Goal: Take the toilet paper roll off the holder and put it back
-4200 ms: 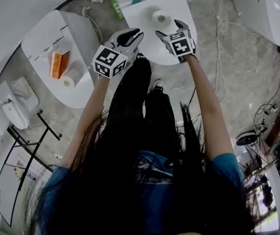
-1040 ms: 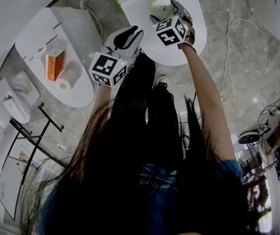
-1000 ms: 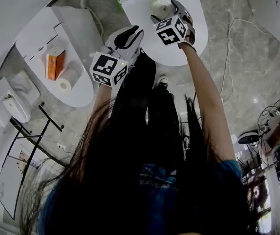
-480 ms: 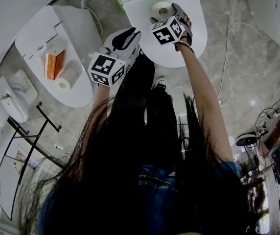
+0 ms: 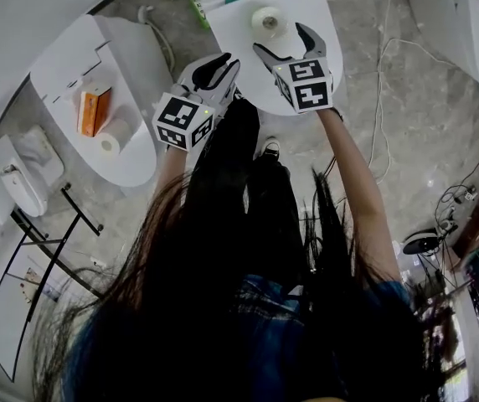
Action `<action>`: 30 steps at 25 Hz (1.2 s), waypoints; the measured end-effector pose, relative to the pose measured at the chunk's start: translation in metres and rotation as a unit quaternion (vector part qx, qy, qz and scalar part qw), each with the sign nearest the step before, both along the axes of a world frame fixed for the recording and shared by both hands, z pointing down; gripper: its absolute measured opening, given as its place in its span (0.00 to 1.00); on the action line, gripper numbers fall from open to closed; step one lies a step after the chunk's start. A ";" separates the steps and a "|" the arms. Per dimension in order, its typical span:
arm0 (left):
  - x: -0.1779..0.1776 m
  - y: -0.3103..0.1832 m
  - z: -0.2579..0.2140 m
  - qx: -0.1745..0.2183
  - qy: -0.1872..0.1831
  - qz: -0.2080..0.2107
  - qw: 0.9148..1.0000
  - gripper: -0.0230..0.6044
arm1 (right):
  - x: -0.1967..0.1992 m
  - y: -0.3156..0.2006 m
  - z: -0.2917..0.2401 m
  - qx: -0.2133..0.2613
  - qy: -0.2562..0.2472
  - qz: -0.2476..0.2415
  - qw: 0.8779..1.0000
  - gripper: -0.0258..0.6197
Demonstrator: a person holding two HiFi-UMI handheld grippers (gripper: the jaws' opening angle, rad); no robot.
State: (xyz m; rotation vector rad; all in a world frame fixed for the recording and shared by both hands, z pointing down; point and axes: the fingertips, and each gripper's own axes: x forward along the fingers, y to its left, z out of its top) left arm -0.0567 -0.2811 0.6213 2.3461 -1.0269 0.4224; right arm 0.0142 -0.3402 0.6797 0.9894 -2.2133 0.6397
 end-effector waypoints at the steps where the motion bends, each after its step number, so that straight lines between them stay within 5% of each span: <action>1: 0.002 0.003 -0.008 0.003 -0.001 0.002 1.000 0.15 | 0.005 0.010 -0.012 -0.003 -0.019 0.004 1.000 0.70; 8: 0.017 0.030 -0.072 0.023 0.004 0.010 1.000 0.15 | 0.044 0.075 -0.106 -0.003 -0.055 0.026 0.998 0.67; 15: 0.020 0.070 -0.142 0.045 -0.006 -0.003 0.999 0.15 | 0.090 0.114 -0.213 0.040 -0.087 0.110 0.989 0.15; 21: 0.018 0.123 -0.185 0.060 -0.002 -0.030 0.998 0.15 | 0.113 0.163 -0.262 0.027 -0.168 0.176 0.970 0.10; 30: 0.043 0.227 -0.240 0.106 -0.005 -0.053 0.993 0.15 | 0.127 0.263 -0.309 0.069 -0.170 0.138 0.973 0.09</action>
